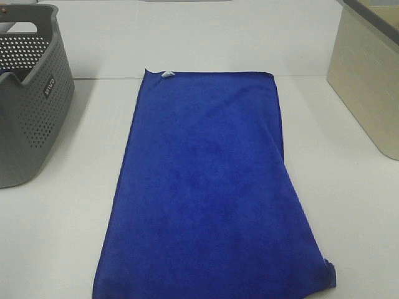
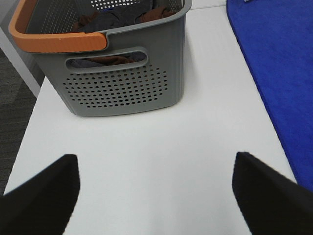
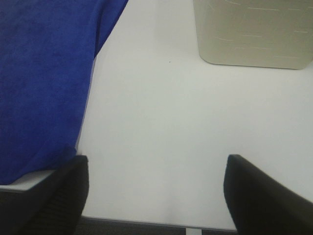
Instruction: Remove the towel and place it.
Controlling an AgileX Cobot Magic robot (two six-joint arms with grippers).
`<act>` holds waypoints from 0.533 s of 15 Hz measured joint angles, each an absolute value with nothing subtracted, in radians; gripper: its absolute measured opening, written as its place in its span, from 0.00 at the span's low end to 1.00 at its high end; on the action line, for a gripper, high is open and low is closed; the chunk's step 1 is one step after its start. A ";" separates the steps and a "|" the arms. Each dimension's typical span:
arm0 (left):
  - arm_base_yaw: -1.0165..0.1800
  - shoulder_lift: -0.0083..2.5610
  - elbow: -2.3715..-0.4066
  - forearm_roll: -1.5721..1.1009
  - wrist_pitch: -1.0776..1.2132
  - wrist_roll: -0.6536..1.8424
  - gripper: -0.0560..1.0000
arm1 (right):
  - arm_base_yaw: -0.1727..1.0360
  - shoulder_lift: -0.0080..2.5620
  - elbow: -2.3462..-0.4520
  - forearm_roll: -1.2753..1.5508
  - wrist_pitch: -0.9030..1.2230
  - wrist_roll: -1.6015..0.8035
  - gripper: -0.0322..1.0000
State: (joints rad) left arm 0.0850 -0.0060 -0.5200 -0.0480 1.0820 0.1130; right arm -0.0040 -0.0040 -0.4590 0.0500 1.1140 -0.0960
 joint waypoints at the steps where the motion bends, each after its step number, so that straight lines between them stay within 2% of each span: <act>1: 0.076 -0.006 -0.520 -0.050 1.082 0.113 0.81 | -0.004 -0.004 -0.459 0.050 1.114 -0.096 0.76; 8: 0.064 -0.006 -0.520 -0.066 1.082 0.113 0.81 | -0.004 -0.004 -0.459 0.071 1.114 -0.096 0.76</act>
